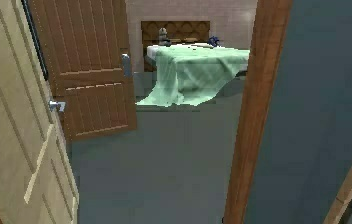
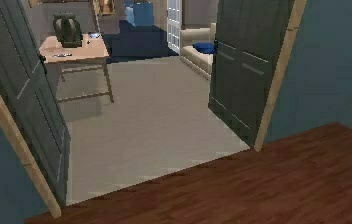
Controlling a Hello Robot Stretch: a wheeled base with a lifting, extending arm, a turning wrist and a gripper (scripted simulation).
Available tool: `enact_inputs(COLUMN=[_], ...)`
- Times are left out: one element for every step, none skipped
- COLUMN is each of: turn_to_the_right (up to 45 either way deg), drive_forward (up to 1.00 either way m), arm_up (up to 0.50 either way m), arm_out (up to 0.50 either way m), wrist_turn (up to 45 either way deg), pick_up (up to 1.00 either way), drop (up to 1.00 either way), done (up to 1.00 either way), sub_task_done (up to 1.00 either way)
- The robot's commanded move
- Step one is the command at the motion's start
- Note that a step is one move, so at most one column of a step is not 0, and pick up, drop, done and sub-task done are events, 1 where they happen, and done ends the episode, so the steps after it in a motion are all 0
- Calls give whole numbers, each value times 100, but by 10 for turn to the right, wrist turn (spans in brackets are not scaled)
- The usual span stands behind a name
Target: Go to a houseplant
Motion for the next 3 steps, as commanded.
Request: enact_inputs(turn_to_the_right=[-150,0,90], drive_forward=[0,30,0], arm_up=[0,0,0], arm_out=[0,0,0], wrist_turn=[0,0,0], pick_up=[0,0,0], drop=[0,0,0], done=[0,0,0], sub_task_done=[0,0,0])
